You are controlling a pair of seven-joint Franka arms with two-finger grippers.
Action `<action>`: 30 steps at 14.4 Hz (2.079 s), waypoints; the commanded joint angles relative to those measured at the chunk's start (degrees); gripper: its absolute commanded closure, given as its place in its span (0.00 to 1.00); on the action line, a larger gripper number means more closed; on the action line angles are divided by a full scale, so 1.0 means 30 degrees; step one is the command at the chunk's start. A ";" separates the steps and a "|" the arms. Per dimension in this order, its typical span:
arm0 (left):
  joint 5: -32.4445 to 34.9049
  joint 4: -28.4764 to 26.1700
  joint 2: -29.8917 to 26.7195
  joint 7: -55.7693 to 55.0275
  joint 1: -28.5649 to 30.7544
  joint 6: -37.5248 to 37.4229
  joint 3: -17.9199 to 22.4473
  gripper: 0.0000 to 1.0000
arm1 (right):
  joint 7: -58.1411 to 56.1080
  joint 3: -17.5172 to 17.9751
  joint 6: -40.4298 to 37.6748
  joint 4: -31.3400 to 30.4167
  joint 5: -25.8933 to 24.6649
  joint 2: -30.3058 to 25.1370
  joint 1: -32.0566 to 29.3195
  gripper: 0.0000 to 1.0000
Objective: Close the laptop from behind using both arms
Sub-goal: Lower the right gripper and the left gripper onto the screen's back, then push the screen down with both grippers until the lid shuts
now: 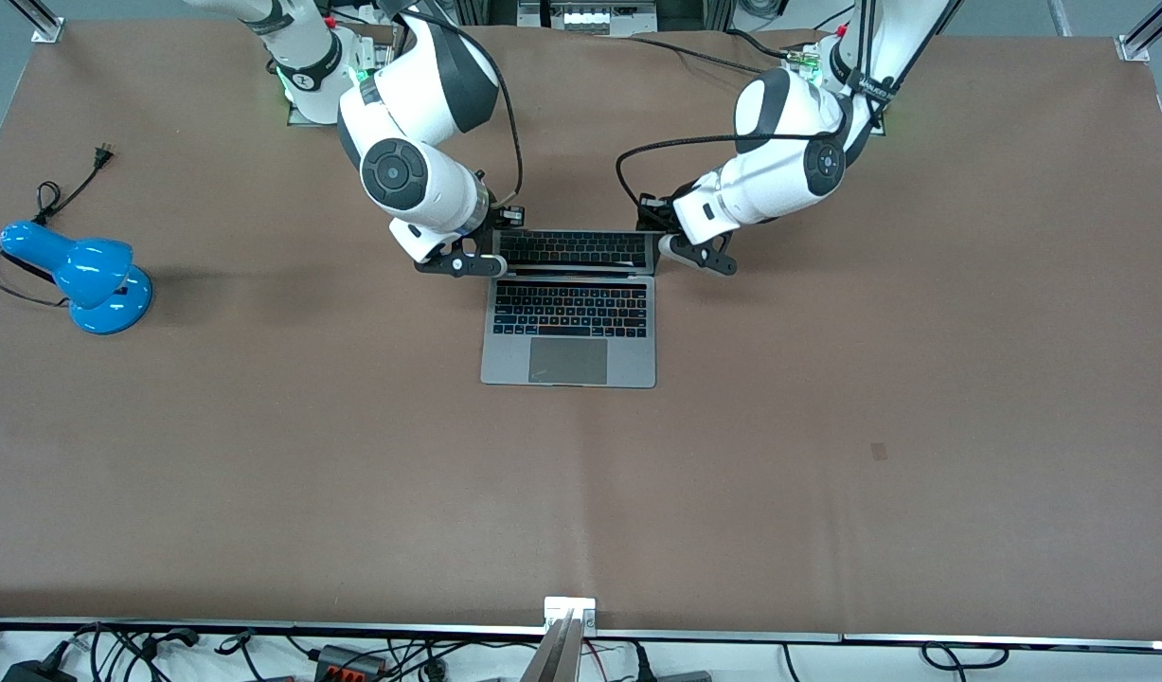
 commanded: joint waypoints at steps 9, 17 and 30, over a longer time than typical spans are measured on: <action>-0.0260 0.2838 0.3012 0.2201 0.0790 0.0673 0.0046 0.99 | 0.0135 -0.0138 0.3374 0.0587 0.0115 0.1107 -0.0319 1.00; -0.0201 0.5327 0.5707 0.4432 0.1379 0.0674 0.0573 0.99 | 0.0135 -0.0636 0.4460 0.1785 -0.0381 0.2307 -0.0348 1.00; 0.0646 0.7526 0.9455 0.5897 0.1086 0.2105 0.1599 0.99 | 0.0164 -0.1310 0.4871 0.6209 -0.0764 0.7727 -0.0348 1.00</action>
